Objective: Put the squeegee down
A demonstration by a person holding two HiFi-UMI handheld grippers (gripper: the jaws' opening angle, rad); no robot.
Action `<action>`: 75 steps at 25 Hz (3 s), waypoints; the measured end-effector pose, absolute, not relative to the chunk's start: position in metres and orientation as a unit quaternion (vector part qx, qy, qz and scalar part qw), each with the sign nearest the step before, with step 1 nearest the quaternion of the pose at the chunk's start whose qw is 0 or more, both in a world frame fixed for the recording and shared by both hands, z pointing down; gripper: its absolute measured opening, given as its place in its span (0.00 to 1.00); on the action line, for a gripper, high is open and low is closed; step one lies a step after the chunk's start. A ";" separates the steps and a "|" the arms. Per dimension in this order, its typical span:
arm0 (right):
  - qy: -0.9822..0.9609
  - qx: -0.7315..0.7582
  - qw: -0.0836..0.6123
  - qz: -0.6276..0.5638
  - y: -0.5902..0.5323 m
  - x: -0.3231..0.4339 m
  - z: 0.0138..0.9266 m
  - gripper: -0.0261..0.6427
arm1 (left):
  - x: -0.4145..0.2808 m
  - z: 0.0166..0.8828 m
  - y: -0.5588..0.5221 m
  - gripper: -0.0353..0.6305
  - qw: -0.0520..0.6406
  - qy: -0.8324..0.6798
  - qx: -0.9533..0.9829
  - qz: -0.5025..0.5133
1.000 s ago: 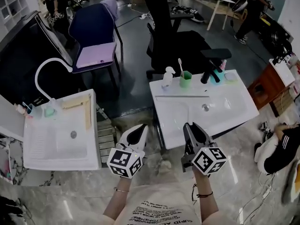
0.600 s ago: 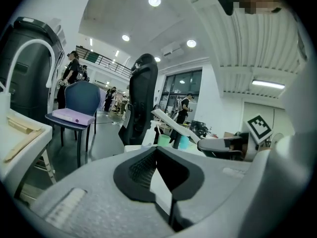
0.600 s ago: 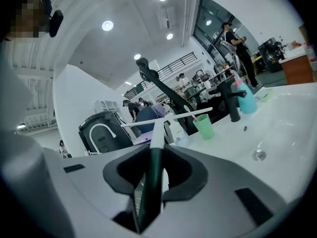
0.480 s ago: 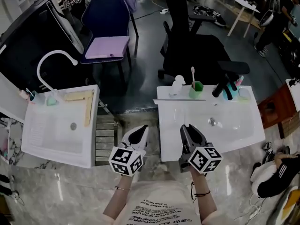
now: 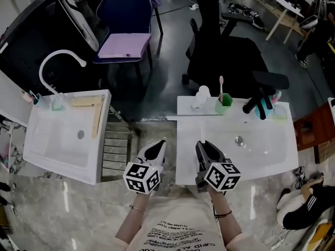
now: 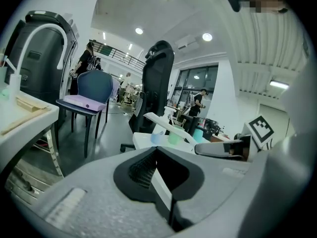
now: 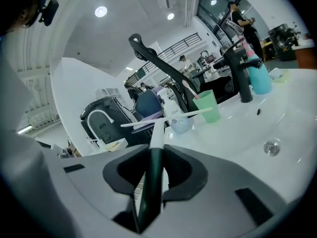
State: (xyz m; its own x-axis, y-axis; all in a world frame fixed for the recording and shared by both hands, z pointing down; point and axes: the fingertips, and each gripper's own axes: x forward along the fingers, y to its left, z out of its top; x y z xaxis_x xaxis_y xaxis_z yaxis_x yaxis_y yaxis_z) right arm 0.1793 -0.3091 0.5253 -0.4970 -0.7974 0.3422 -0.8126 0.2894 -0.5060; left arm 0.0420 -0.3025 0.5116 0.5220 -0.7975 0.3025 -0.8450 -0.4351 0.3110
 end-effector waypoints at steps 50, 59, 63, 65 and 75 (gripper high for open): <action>-0.755 0.533 0.170 0.344 -0.319 0.159 0.595 0.19 | 0.063 0.573 -0.307 0.09 0.302 -0.414 0.850 0.123; -0.761 0.529 0.152 0.344 -0.320 0.156 0.591 0.26 | 0.064 0.568 -0.306 0.09 0.293 -0.410 0.855 0.120; -0.765 0.535 0.125 0.335 -0.321 0.160 0.578 0.26 | 0.064 0.558 -0.310 0.09 0.279 -0.410 0.861 0.114; -0.769 0.538 0.113 0.326 -0.321 0.163 0.569 0.26 | 0.064 0.550 -0.313 0.09 0.268 -0.410 0.865 0.109; -0.785 0.543 0.067 0.290 -0.320 0.180 0.524 0.16 | 0.073 0.507 -0.315 0.09 0.202 -0.388 0.895 0.086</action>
State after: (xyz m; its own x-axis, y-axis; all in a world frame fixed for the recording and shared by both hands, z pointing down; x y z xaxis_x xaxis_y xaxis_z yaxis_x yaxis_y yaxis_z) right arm 0.1804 -0.3197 0.5236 -0.4016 -0.8140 0.4197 -0.8916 0.2429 -0.3821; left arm 0.0730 -0.3150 0.5067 0.6840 -0.6604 0.3100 -0.7295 -0.6173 0.2946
